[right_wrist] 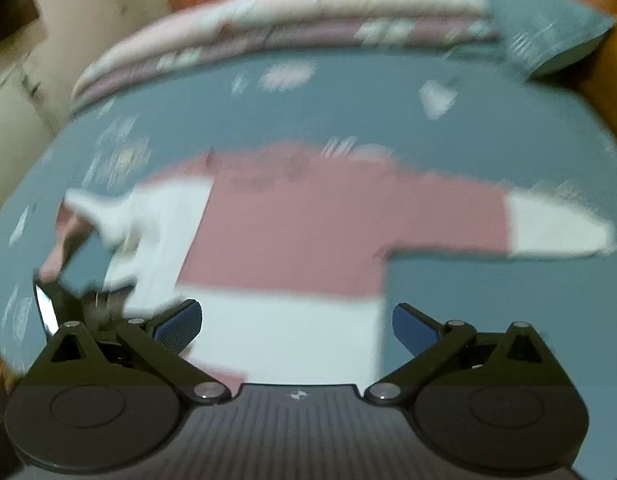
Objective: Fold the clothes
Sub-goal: 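Reach the left gripper toward the pink cuff of the white sleeve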
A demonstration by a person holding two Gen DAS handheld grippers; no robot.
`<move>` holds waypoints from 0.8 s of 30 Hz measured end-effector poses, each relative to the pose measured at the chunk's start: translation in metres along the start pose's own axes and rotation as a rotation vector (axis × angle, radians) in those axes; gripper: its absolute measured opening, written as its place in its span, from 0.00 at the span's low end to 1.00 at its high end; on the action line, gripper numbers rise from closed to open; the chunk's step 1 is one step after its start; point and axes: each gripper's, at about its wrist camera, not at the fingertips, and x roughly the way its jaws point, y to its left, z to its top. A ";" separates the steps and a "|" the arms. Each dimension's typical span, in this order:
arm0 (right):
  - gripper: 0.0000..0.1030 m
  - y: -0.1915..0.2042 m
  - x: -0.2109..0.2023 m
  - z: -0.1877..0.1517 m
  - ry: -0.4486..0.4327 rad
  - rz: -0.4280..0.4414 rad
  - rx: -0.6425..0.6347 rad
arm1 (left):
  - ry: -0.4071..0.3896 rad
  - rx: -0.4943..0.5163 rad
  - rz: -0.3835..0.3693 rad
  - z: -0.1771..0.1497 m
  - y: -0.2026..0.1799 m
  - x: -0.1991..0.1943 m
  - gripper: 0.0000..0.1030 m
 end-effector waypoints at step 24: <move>1.00 -0.023 0.070 -0.169 -0.163 0.417 0.465 | 0.019 0.002 0.031 -0.001 0.002 -0.005 0.99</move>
